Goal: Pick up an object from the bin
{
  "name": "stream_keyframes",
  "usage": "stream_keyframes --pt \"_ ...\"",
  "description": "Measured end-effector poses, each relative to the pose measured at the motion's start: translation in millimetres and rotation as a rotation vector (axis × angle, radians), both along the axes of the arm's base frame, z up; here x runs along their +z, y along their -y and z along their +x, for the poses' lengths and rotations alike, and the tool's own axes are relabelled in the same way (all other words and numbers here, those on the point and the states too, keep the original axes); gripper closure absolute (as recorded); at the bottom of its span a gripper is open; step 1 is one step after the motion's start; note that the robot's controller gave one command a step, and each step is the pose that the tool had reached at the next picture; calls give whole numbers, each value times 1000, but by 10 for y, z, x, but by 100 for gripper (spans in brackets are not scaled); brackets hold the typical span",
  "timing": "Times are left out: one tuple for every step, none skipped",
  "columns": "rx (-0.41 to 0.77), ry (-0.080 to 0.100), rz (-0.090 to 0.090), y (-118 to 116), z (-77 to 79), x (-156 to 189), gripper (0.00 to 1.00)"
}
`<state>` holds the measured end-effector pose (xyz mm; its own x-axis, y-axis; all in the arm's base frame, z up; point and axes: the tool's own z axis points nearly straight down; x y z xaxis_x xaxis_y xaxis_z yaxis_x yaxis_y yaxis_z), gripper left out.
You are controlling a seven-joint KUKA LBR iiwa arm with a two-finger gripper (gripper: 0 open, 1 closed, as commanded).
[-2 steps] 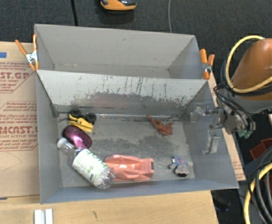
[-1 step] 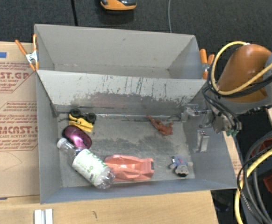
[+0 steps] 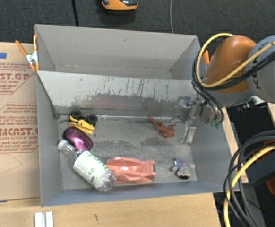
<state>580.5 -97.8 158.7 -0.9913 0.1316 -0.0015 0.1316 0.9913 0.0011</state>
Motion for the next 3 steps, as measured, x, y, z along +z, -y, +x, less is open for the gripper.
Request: stream_keyframes --pt "75 2 -2 -72 136 13 0" --pt "-52 3 0 -176 78 -596 0" --pt "-177 5 -2 -281 20 -871 100"
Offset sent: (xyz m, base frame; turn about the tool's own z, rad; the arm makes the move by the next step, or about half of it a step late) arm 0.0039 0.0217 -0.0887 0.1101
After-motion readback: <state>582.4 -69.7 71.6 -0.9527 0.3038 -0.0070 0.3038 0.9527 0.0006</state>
